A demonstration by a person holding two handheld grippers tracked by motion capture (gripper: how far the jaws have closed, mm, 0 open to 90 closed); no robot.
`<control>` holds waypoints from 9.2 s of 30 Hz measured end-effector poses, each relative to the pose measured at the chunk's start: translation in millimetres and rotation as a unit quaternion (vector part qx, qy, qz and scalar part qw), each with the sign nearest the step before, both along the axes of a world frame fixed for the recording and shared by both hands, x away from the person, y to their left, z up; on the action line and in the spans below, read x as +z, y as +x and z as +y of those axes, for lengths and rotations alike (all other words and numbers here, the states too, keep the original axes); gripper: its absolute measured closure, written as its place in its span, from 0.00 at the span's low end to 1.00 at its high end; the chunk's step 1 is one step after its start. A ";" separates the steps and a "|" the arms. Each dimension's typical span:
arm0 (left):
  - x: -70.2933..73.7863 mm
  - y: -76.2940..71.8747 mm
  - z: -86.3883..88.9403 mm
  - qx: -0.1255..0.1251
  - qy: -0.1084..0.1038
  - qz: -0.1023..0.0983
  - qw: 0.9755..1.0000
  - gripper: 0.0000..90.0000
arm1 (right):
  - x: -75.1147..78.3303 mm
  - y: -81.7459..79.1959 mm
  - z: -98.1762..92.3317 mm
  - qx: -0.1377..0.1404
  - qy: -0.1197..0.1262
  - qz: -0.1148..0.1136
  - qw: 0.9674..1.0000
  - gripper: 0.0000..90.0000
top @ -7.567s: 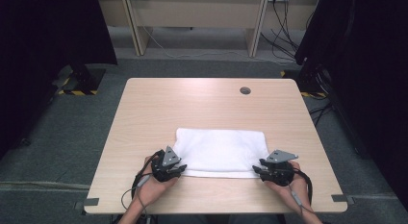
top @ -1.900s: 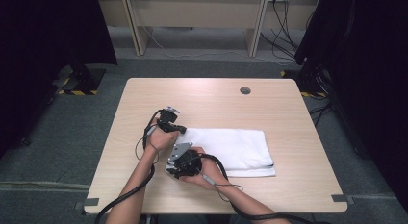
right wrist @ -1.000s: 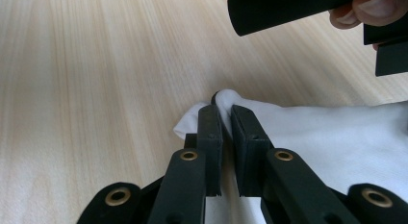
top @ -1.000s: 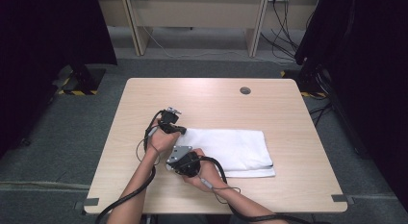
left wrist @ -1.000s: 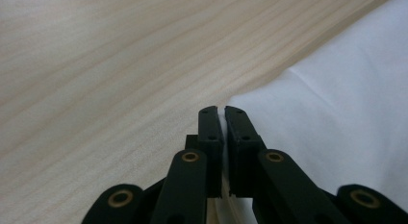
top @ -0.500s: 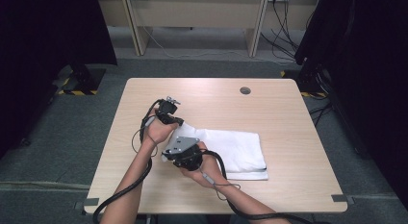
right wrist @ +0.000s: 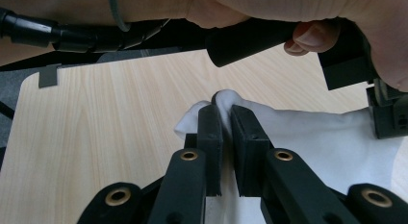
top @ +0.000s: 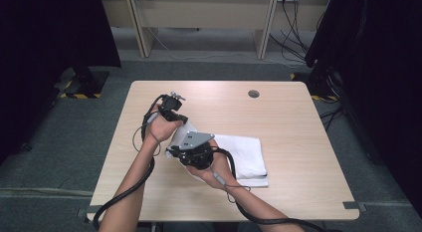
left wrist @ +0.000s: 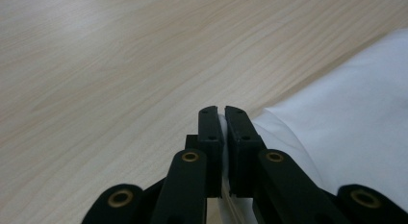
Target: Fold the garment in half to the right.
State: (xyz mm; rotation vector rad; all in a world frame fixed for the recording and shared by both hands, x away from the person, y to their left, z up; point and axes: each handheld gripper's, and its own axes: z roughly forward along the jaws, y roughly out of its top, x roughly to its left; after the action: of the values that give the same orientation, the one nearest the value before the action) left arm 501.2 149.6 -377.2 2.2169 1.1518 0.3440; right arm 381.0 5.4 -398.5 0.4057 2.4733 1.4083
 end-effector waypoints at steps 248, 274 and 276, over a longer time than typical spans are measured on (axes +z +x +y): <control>-7.3 -19.7 -161.0 -0.124 0.054 -0.029 0.990 0.95 | -23.8 -27.4 -156.0 -0.097 0.058 0.039 0.993 0.92; -21.1 -20.5 -168.5 -0.124 0.042 -0.025 0.991 0.94 | -37.5 -27.7 -168.2 -0.110 0.048 0.051 0.991 0.91; -22.7 -20.4 -168.8 -0.123 0.040 -0.024 0.991 0.94 | -39.5 -28.2 -169.8 -0.112 0.047 0.053 0.991 0.91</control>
State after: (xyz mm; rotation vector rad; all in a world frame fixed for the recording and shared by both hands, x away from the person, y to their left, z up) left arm 480.8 -19.1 -399.9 2.3754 0.8398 0.3426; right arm 352.8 -164.4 -438.0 0.7717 2.3570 1.4472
